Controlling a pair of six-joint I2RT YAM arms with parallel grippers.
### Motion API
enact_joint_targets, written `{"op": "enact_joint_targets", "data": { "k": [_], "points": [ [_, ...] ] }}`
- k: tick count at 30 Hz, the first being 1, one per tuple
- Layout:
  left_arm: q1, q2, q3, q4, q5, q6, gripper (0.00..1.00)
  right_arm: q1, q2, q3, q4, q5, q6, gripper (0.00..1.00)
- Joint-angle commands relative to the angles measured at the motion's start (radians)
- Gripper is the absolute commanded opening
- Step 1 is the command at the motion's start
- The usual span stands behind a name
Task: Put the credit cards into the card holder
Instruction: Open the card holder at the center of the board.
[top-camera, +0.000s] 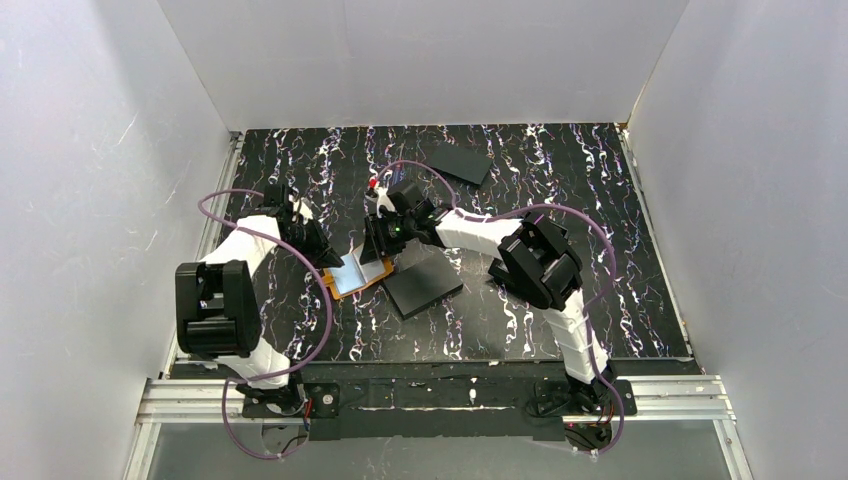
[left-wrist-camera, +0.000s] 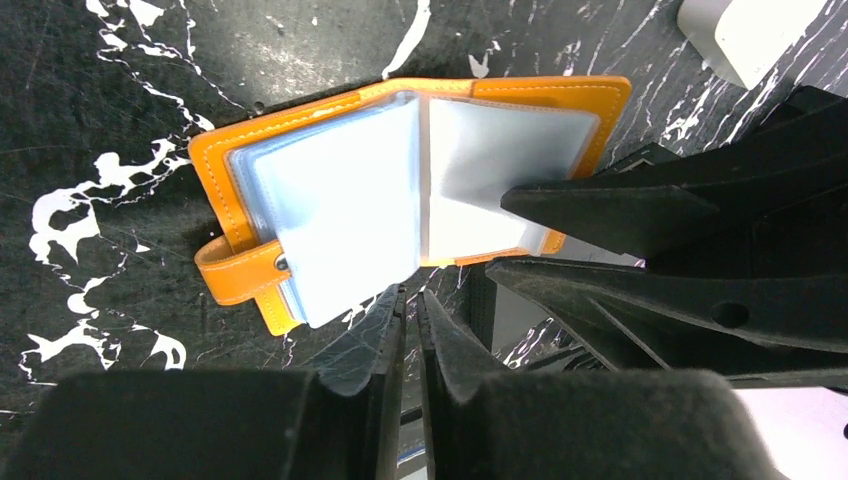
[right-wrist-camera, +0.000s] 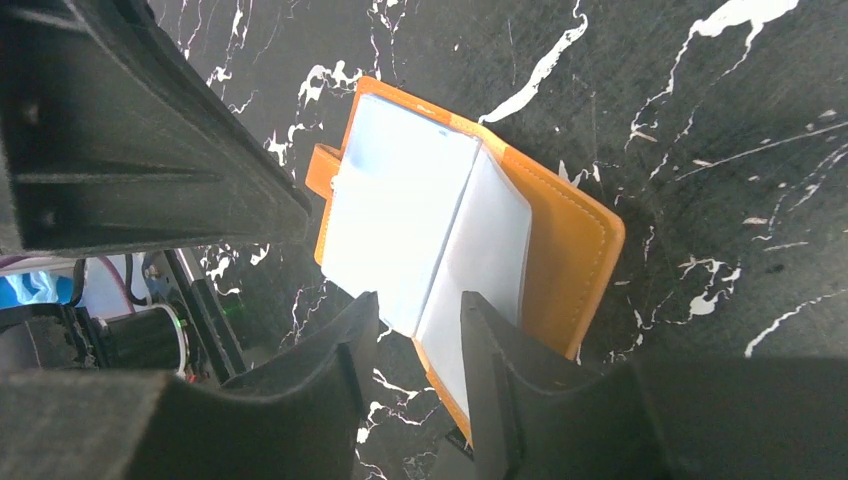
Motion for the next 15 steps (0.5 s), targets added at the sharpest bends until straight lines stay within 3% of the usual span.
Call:
{"op": "enact_joint_targets", "data": {
  "k": [1, 15],
  "points": [
    [-0.014, -0.098, -0.016, 0.002, -0.049, 0.025, 0.10, 0.010, -0.066, 0.022, -0.016, 0.030, -0.027, 0.47],
    [-0.019, -0.160, -0.026, 0.019, -0.075, 0.037, 0.29, 0.015, -0.124, 0.003, -0.032, 0.059, -0.047, 0.56]
  ]
}}
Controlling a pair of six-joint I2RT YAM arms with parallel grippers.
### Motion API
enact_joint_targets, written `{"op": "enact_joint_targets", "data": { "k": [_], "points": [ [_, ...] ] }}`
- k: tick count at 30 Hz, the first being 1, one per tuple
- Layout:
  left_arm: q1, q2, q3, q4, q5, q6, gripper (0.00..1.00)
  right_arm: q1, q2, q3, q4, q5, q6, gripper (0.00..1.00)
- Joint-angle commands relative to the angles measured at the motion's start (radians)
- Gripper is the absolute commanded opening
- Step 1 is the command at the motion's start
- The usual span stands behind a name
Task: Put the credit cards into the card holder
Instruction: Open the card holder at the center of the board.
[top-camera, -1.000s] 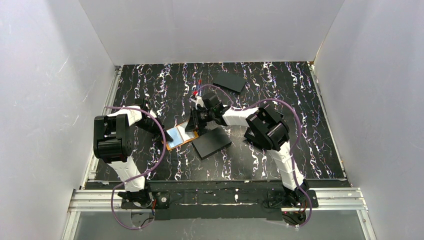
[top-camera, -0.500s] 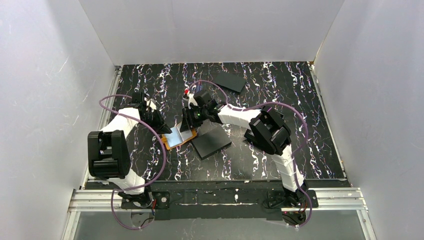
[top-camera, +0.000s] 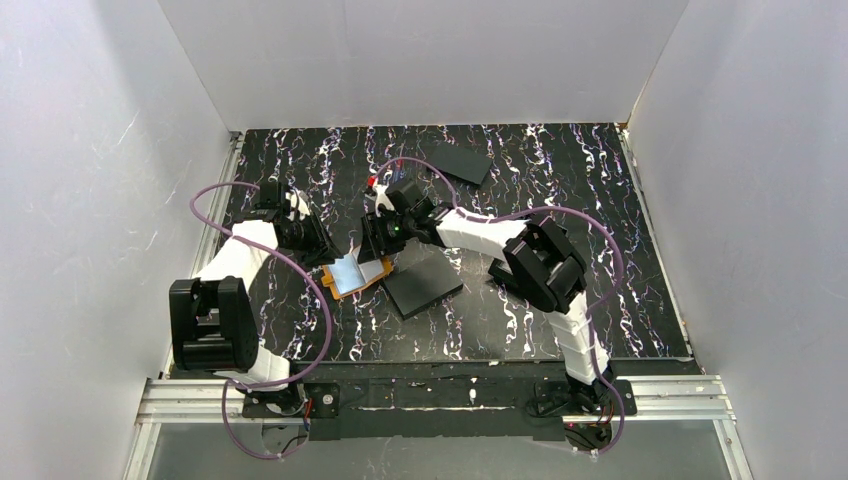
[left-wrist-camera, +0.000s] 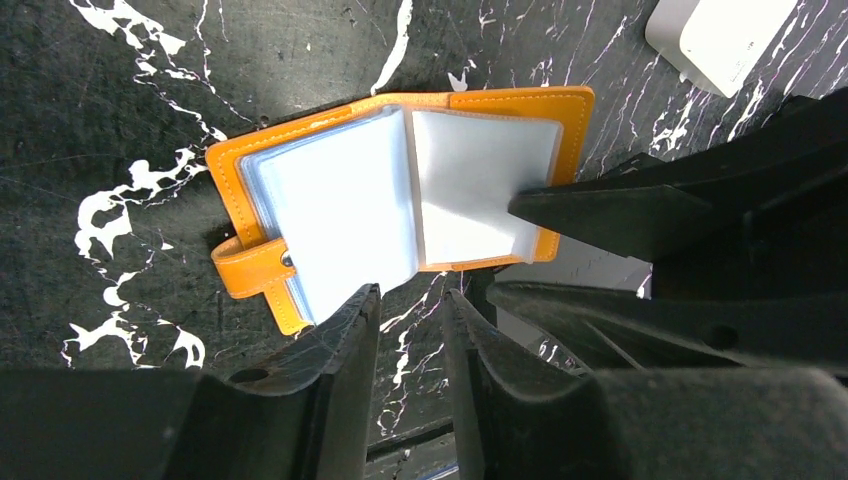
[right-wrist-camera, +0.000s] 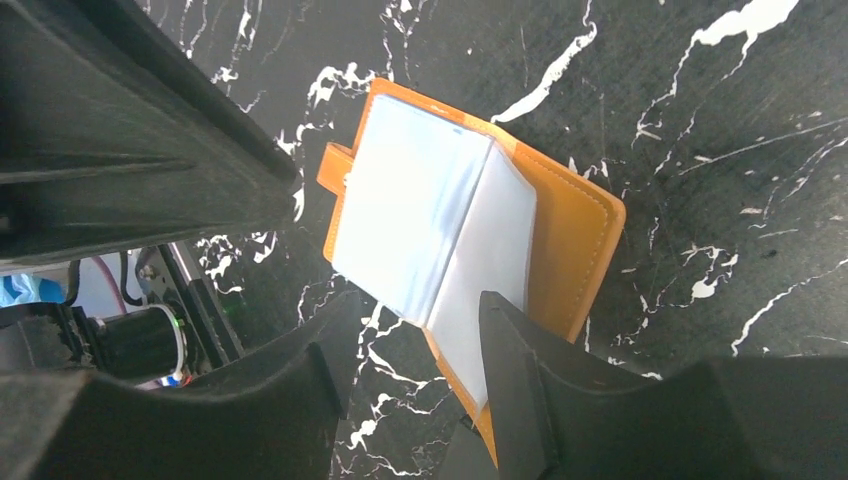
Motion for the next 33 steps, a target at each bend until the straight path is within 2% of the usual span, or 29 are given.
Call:
{"op": "enact_joint_targets", "data": {
  "k": [1, 11, 33],
  "points": [
    [-0.028, -0.059, -0.012, -0.007, -0.021, 0.019, 0.30, 0.004, -0.093, 0.002, 0.001, 0.018, -0.024, 0.57],
    [-0.043, -0.076, -0.017, 0.000, -0.021, 0.025, 0.39, 0.004, -0.139, -0.020, 0.001, 0.034, -0.031, 0.62],
    [-0.055, -0.090, -0.023, 0.016, -0.011, 0.027, 0.50, 0.004, -0.203, -0.061, -0.010, 0.068, -0.053, 0.70]
  ]
}}
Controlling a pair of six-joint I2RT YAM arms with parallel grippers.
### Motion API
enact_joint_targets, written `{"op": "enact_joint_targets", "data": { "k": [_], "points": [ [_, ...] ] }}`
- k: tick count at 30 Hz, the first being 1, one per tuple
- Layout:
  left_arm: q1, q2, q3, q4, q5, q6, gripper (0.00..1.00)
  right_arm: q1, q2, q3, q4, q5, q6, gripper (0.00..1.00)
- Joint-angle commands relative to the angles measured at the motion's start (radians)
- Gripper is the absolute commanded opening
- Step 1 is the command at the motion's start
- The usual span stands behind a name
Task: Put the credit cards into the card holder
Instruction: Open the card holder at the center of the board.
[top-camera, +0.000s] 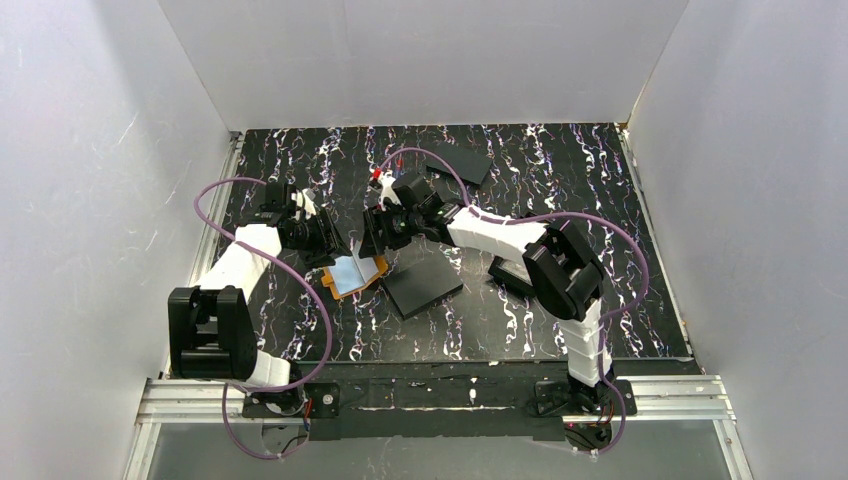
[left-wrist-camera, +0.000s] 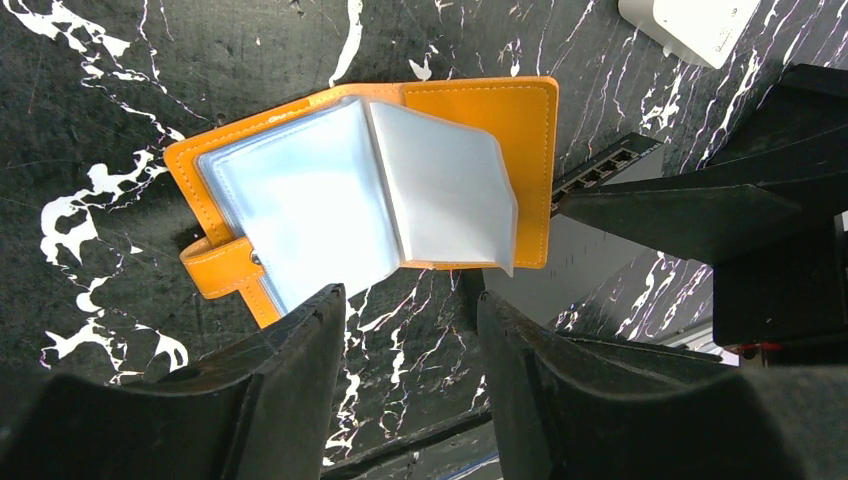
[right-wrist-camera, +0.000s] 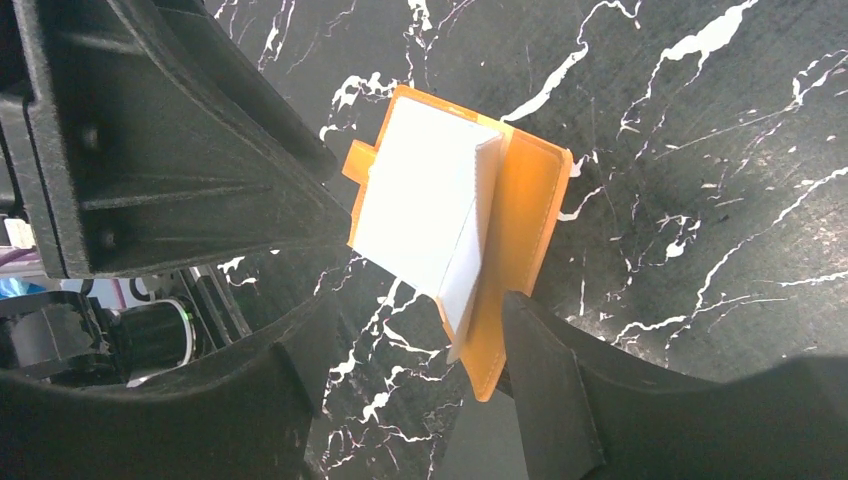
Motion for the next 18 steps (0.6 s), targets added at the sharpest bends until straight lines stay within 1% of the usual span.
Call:
{"op": "enact_joint_targets", "data": {
  "k": [1, 3, 4, 8, 11, 14, 18],
  "points": [
    [-0.008, -0.041, -0.007, -0.004, 0.005, 0.013, 0.50, 0.004, -0.072, -0.001, 0.003, 0.018, -0.025, 0.70],
    [-0.011, -0.033, -0.008, -0.001, 0.011, 0.011, 0.49, 0.004, -0.072, 0.002, -0.001, 0.016, -0.027, 0.70],
    [-0.013, -0.023, -0.007, 0.002, 0.018, 0.009, 0.46, 0.004, -0.074, 0.001, -0.003, 0.015, -0.028, 0.70],
    [-0.017, 0.061, 0.012, 0.015, 0.083, -0.020, 0.36, 0.004, -0.083, -0.009, -0.013, 0.019, -0.028, 0.58],
    [-0.018, 0.154, 0.049, 0.013, 0.144, -0.053, 0.25, 0.006, -0.094, -0.034, 0.010, 0.010, -0.015, 0.54],
    [-0.024, 0.216, 0.084, 0.026, 0.185, -0.082, 0.23, 0.010, -0.094, -0.053, 0.021, 0.008, -0.013, 0.48],
    [-0.042, 0.272, 0.141, 0.030, 0.207, -0.111, 0.22, 0.017, -0.076, -0.056, 0.035, -0.016, -0.007, 0.37]
  ]
}}
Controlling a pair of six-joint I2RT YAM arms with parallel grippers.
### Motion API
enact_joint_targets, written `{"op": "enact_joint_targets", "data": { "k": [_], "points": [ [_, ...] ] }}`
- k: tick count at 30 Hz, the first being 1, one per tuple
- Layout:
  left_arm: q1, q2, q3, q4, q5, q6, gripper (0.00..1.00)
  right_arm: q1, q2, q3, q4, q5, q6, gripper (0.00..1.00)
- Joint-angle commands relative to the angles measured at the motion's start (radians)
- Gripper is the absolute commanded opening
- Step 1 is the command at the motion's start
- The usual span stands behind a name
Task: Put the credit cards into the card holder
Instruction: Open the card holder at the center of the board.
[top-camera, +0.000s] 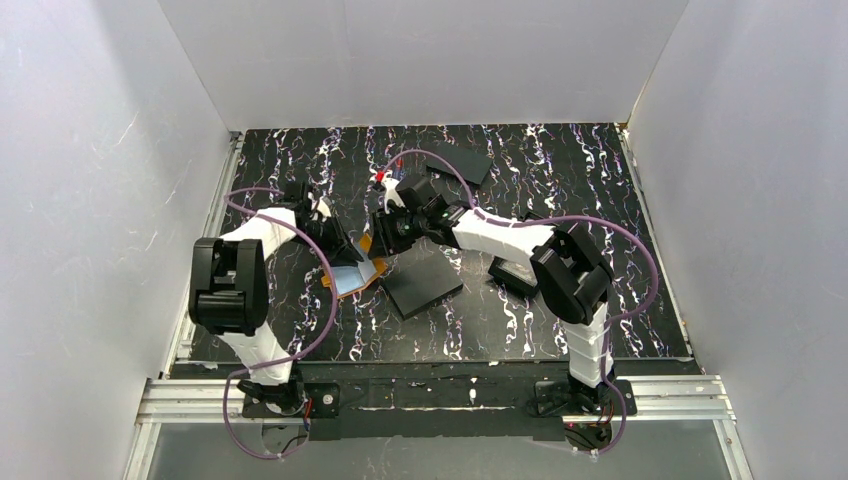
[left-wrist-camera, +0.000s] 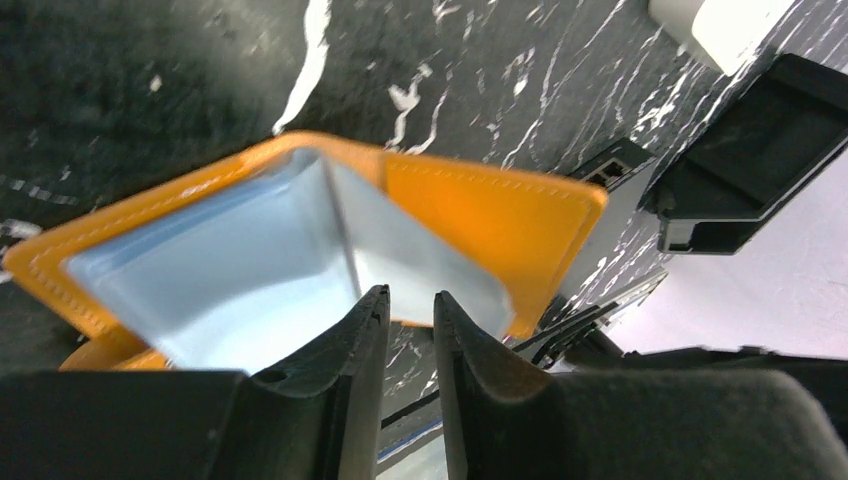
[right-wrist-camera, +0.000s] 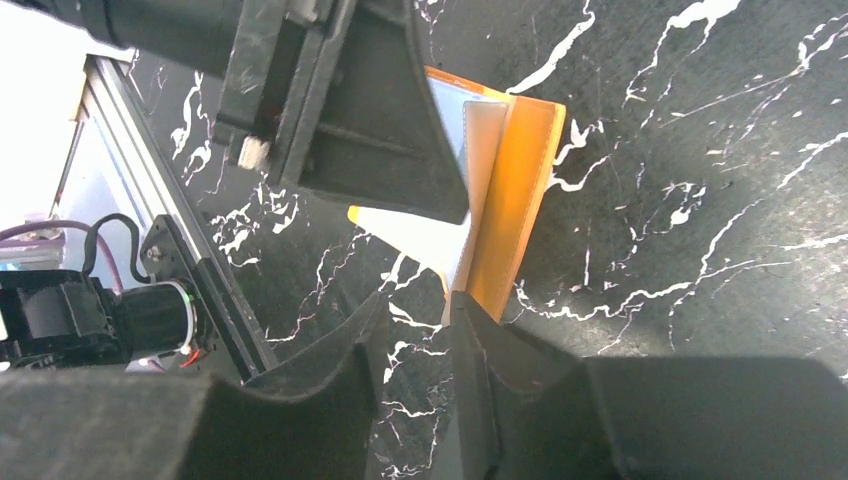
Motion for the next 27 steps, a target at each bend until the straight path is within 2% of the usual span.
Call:
{"op": "enact_joint_targets", "data": {
  "k": [1, 8, 16, 27],
  "points": [
    [-0.022, 0.026, 0.089, 0.004, 0.081, -0.047, 0.21, 0.013, -0.018, -0.008, 0.051, -0.034, 0.011, 0.34],
    [-0.028, 0.112, 0.146, 0.004, 0.087, -0.072, 0.20, 0.014, 0.053, -0.007, 0.126, -0.066, 0.037, 0.26],
    [-0.028, 0.199, 0.182, -0.005, 0.087, -0.061, 0.18, -0.005, 0.144, 0.004, 0.127, -0.043, 0.026, 0.22],
    [-0.028, 0.269, 0.187, -0.043, 0.061, -0.020, 0.16, -0.034, 0.160, -0.088, 0.080, 0.075, -0.040, 0.20]
  ]
}}
